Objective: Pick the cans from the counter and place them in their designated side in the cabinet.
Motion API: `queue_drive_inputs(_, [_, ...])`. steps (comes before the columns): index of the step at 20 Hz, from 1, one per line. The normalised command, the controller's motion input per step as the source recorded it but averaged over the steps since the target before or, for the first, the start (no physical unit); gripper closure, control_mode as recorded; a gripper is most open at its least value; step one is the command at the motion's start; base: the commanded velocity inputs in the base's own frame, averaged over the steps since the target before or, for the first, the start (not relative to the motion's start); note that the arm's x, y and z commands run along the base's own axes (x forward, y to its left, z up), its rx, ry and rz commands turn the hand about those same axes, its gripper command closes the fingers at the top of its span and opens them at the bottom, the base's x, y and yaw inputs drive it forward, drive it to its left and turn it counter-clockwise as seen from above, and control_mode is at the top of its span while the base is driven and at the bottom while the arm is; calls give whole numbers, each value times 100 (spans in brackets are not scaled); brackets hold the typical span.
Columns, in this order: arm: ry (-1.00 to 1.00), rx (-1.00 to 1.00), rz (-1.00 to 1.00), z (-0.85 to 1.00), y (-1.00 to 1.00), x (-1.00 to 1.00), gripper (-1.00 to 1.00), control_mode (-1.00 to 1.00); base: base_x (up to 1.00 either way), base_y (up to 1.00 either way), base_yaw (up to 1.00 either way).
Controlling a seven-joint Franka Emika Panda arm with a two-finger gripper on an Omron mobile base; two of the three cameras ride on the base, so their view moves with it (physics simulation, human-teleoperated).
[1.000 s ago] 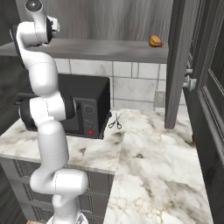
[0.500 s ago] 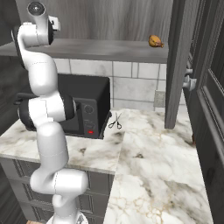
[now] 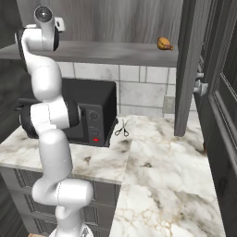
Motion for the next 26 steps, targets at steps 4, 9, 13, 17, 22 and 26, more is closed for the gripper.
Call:
queue_drive_inputs(4, [-5, 1, 5, -3, 2, 38, -100, -100, 0, 0, 0])
queue_drive_inputs(9, [-8, 0, 5, -4, 9, 54, -100, -100, 0, 0, 0])
queue_drive_inputs(13, [-13, 0, 6, -3, 6, 45, -100, -100, 0, 0, 0])
queue_drive_inputs(17, [-16, 0, 8, -1, 2, 31, -100, -100, 0, 0, 0])
queue_drive_inputs(22, [-18, 0, 9, 0, 0, 18, -100, -100, 0, 0, 0])
queue_drive_inputs(26, [-19, 0, 9, 1, 2, -15, -100, -100, 0, 0, 0])
